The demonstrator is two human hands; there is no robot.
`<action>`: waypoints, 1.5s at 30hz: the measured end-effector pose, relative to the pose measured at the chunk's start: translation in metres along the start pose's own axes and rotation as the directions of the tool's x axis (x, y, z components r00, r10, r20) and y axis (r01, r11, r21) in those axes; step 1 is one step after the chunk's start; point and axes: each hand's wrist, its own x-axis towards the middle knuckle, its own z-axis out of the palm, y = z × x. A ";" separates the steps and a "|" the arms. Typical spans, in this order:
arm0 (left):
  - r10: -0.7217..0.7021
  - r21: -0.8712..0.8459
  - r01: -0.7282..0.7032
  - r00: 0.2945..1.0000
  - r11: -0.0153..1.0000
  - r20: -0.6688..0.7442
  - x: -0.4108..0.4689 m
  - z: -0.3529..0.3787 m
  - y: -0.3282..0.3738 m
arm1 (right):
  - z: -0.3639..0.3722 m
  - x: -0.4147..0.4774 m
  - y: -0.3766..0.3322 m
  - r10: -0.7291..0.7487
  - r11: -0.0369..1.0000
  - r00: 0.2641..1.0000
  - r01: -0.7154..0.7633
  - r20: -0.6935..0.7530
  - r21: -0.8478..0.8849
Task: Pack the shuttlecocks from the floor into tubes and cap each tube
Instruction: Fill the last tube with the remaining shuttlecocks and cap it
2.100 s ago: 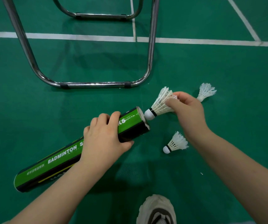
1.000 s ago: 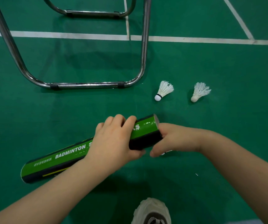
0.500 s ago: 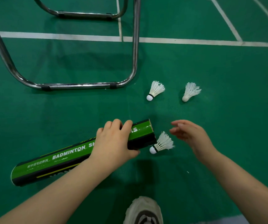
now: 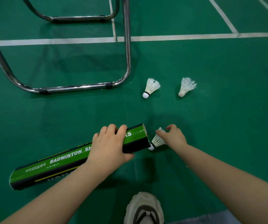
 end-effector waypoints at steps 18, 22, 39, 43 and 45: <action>-0.001 -0.004 0.001 1.000 1.000 -0.017 0.000 -0.003 0.004 | -0.037 -0.069 -0.050 -0.358 0.766 0.922 0.379 -0.145 0.519; -0.021 -0.034 0.019 0.998 0.999 -0.054 0.001 -0.008 0.003 | -0.030 -0.086 -0.057 -0.453 0.741 0.888 0.425 -0.081 0.520; -0.046 -0.098 0.036 0.994 0.994 -0.097 0.008 -0.027 -0.008 | -0.027 -0.099 -0.051 -0.681 0.650 0.729 0.557 0.071 0.517; 0.017 -0.093 -0.026 0.995 0.995 -0.098 0.007 -0.026 -0.009 | -0.036 -0.093 -0.070 -0.667 0.717 0.612 0.372 0.425 0.590; 0.045 -0.094 -0.054 0.995 0.994 -0.094 0.009 -0.026 -0.010 | -0.045 -0.084 -0.082 -0.618 0.782 0.513 0.324 0.596 0.532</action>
